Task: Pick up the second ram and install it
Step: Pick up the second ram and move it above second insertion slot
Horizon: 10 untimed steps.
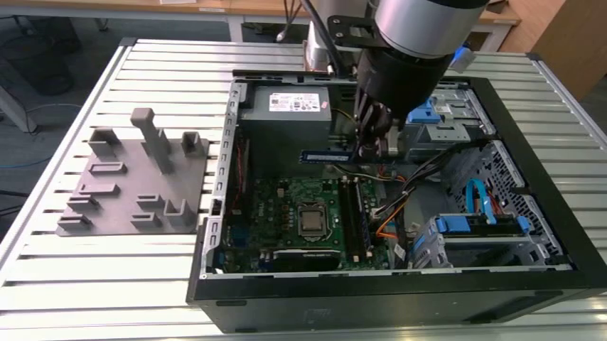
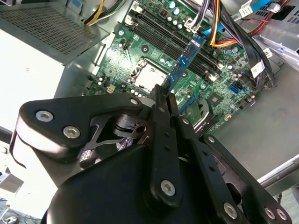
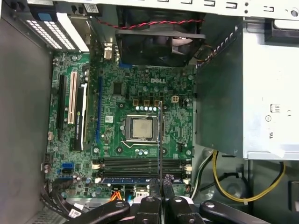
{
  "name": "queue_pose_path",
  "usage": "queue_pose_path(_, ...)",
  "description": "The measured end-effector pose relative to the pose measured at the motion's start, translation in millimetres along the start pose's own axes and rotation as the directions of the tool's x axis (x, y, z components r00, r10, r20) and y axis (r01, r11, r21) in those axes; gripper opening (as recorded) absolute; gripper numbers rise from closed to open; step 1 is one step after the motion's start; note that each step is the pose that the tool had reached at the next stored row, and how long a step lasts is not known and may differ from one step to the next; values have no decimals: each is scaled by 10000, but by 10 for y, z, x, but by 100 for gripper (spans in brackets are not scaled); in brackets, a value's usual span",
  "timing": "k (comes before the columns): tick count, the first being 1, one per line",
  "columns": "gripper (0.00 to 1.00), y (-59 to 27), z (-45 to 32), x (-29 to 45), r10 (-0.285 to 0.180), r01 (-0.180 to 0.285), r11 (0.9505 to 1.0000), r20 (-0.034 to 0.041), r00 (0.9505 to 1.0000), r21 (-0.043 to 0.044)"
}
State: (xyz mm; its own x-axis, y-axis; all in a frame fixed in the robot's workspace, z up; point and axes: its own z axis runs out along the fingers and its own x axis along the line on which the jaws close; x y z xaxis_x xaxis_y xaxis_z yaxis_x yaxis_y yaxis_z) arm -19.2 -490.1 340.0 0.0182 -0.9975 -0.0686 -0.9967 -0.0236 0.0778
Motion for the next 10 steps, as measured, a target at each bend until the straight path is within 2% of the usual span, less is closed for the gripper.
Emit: queue_pose_path(10, 14, -8, 115, 42, 0, 0, 10000, 0, 10000, 0)
